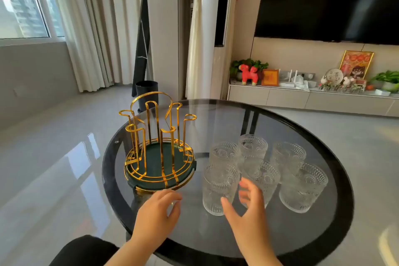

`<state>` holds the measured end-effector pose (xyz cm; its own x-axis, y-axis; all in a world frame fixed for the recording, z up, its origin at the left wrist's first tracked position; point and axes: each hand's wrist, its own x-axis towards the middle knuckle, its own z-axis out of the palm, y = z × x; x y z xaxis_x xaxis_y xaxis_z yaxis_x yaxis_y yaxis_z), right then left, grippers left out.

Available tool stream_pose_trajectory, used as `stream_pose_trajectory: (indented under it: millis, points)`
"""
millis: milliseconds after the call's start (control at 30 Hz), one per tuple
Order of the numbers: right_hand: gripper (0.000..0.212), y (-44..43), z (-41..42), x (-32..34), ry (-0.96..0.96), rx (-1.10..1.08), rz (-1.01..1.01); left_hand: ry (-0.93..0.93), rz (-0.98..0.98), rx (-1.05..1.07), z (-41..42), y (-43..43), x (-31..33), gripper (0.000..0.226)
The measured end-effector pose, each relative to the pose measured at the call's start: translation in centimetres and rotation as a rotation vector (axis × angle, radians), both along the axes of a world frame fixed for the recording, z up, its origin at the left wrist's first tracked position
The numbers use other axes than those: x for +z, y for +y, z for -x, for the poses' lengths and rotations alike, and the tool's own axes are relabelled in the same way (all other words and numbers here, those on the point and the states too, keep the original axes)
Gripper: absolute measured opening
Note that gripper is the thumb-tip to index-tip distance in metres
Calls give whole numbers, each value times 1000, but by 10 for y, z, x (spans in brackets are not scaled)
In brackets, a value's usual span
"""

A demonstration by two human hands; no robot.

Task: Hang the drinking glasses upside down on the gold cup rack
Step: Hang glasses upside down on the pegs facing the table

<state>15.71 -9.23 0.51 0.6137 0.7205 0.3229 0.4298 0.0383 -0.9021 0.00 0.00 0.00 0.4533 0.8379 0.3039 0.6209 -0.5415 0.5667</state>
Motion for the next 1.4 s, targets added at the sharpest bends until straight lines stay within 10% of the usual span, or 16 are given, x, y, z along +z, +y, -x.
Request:
stream_pose_trajectory:
  millis: [433, 1400]
  points:
    - [100, 36, 2, -29, -40, -1, 241, 119, -22, -66, -6, 19, -19, 23]
    - [49, 16, 7, 16, 201, 203, 33, -184, -24, 275, 37, 35, -6, 34]
